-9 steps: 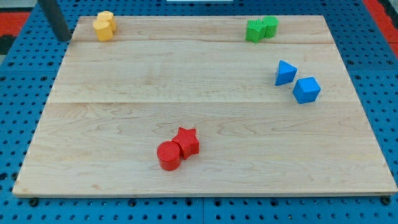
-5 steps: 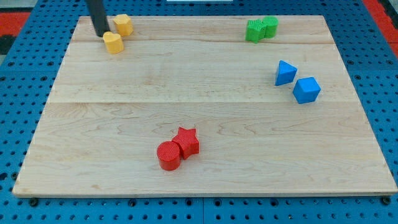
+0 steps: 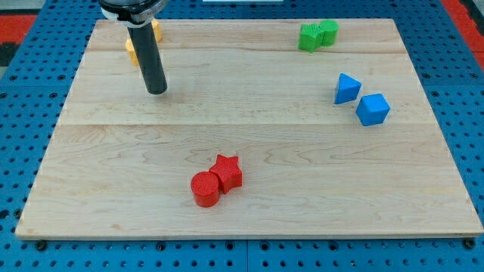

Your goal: Move blue cube along with blue triangle up a bit

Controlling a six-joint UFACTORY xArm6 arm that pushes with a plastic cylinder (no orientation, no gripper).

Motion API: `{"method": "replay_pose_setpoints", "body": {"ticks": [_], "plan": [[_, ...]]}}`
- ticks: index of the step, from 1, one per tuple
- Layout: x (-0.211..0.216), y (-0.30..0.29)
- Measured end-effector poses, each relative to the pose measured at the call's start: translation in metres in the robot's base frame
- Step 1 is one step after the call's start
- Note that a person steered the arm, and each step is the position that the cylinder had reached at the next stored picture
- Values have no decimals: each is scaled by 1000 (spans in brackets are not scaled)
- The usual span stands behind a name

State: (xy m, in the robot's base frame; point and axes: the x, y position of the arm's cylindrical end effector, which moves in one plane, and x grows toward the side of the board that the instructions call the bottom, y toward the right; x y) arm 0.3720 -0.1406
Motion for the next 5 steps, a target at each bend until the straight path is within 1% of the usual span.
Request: {"method": "replay_pose_setpoints", "body": {"ticks": [1,2,3,4,5], "plan": [[11,17],[41,80],[102,158],[103,283],[99,363]]}}
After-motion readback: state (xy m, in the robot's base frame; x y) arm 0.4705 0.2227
